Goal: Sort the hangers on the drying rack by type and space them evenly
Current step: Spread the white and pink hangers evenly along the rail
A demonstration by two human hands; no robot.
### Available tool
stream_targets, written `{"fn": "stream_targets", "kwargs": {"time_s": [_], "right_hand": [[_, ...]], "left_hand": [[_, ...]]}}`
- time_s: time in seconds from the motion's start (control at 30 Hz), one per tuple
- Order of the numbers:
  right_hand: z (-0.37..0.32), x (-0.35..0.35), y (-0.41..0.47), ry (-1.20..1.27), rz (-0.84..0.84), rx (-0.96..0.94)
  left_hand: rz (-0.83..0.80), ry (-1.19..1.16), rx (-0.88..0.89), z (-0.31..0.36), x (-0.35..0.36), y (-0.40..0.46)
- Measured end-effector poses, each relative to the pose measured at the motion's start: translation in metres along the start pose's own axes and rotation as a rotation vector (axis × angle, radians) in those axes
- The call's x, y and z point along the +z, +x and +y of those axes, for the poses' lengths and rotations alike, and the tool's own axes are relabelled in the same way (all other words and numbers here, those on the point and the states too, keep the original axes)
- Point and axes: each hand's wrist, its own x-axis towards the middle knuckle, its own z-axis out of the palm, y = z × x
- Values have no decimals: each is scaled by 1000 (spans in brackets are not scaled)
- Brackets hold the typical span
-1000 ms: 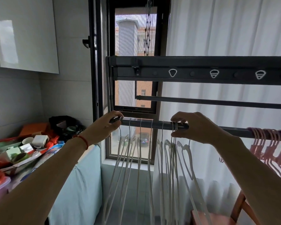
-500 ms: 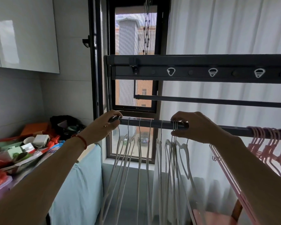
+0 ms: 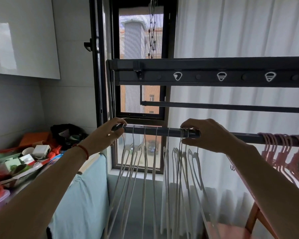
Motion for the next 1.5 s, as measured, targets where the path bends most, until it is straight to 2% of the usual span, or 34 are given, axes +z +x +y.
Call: {"fn": "stream_targets", "kwargs": {"time_s": [1.5], "right_hand": [[24, -21, -19, 111, -32, 61]], "left_hand": [[-5, 21, -4, 0, 2, 3]]}}
